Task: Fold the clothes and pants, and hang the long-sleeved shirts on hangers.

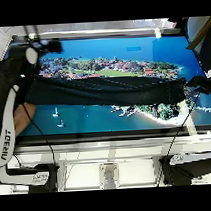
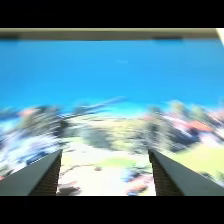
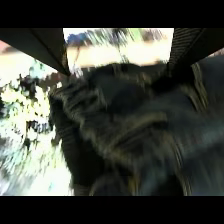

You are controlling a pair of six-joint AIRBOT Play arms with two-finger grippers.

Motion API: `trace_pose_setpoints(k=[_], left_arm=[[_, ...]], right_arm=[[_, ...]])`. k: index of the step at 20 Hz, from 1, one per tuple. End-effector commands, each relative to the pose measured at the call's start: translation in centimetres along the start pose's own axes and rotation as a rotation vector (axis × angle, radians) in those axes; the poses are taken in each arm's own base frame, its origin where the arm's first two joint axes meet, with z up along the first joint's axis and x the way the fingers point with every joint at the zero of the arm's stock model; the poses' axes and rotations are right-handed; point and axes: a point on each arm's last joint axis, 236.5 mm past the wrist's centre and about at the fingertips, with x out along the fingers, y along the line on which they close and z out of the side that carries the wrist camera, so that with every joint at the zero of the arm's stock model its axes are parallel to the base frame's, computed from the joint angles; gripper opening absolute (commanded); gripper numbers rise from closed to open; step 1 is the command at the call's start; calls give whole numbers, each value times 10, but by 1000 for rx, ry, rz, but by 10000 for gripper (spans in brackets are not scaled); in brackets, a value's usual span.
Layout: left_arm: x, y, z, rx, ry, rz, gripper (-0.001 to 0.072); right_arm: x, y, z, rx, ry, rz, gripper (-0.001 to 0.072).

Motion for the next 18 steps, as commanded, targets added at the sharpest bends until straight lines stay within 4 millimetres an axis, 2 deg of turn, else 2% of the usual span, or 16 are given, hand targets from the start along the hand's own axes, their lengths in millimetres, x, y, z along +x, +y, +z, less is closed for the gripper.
trace_pose_setpoints(k=[1,3,6,9,12,14,18], left_arm=[[-13,-98,2,174,-17,-153,591],[-18,-130,0,198,-19,-204,592],[-24,-156,-3,217,-21,-245,591],[-25,-159,-5,218,-14,-251,591],[-25,-157,-20,218,52,-249,591],[-26,-155,-34,225,111,-247,591],[-27,-153,-43,229,151,-245,591]], right_arm=[[26,6,-24,-130,129,90,647],[40,-7,-13,-128,94,60,647],[56,-23,0,-114,55,26,647],[72,-24,4,-101,91,76,645],[68,-15,34,-89,41,159,645],[65,-16,48,-84,31,165,645],[81,-21,44,-49,97,206,622]])
